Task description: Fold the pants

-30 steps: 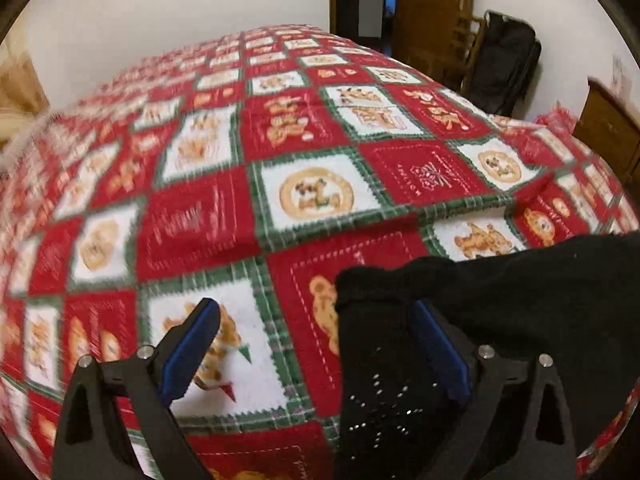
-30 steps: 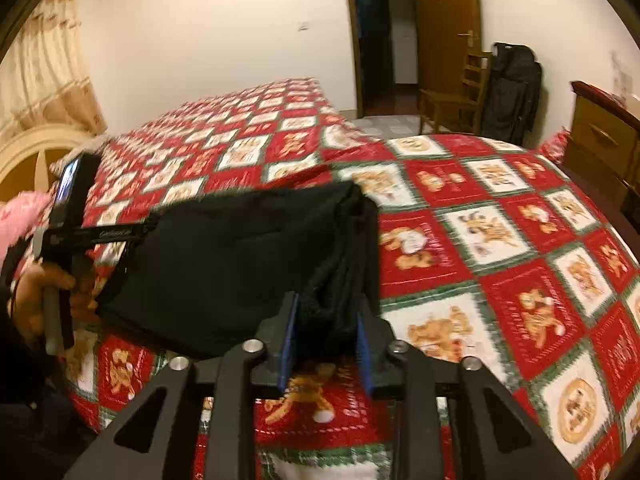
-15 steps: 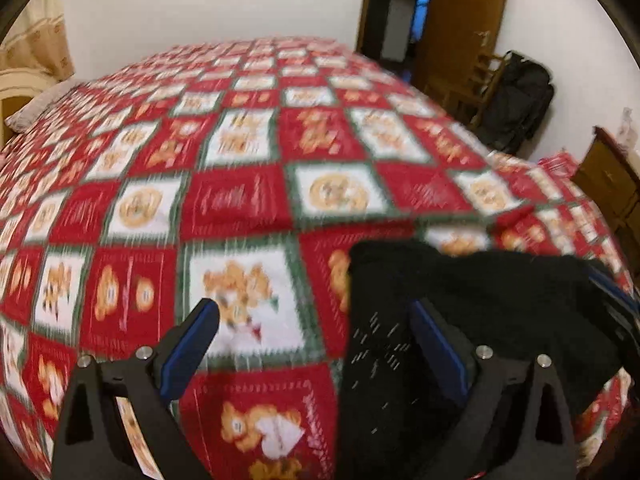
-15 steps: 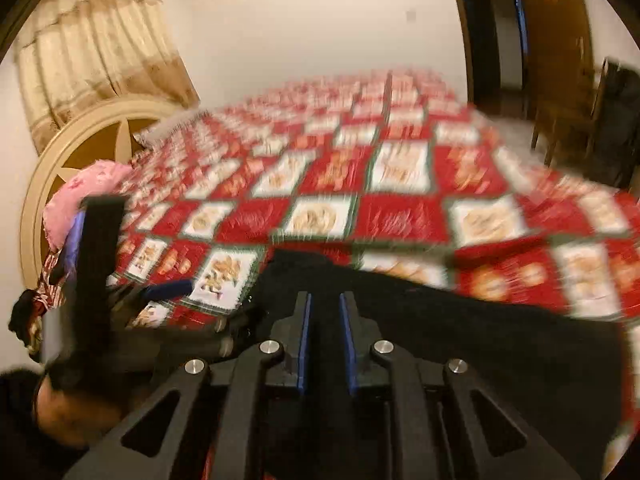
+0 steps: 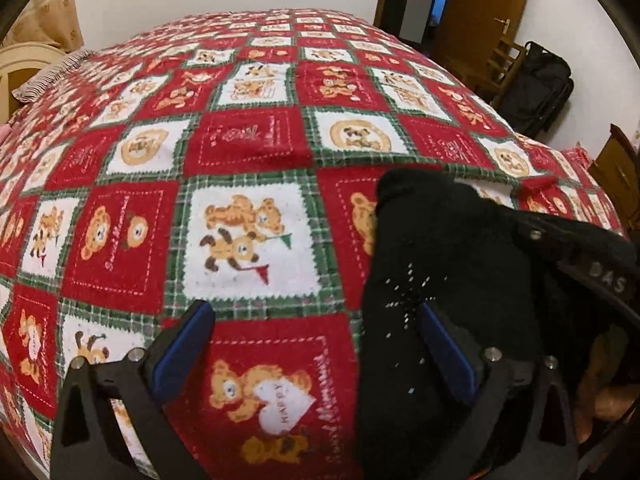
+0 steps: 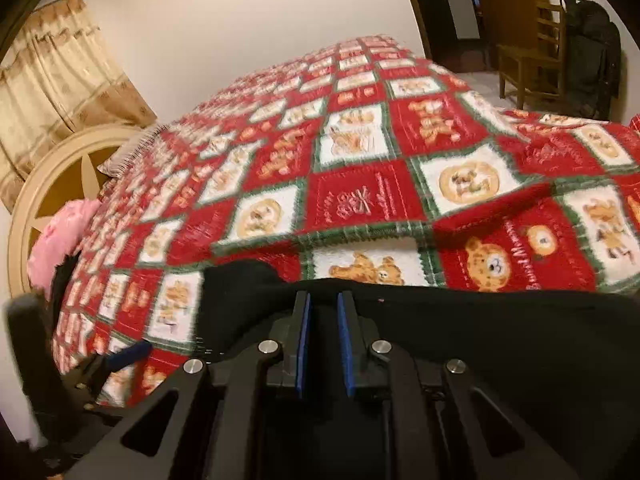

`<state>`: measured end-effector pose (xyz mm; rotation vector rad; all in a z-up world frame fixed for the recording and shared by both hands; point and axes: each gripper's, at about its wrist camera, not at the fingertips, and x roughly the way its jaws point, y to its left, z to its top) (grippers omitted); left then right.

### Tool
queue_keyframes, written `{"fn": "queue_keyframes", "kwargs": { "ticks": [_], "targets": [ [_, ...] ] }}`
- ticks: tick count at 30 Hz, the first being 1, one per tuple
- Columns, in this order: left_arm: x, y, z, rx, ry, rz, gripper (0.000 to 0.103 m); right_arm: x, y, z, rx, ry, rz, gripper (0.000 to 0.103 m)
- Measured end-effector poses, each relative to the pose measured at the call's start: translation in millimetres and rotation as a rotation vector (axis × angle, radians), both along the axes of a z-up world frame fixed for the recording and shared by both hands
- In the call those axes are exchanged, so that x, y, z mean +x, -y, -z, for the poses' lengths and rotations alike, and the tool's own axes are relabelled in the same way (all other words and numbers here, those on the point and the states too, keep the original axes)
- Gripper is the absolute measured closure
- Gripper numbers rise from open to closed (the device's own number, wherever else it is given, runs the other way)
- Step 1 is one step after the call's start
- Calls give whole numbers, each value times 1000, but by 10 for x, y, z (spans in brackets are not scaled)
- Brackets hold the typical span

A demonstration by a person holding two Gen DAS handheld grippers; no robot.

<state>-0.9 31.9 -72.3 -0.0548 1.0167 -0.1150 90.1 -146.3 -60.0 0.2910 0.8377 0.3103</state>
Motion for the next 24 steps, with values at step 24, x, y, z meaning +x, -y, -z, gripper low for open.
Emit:
{"fn": "queue_keyframes", "kwargs": {
  "ticks": [24],
  "targets": [
    [-191,-196,-193,-99,43,66,0,-378,567,-576,34,116,61,91]
  ]
}}
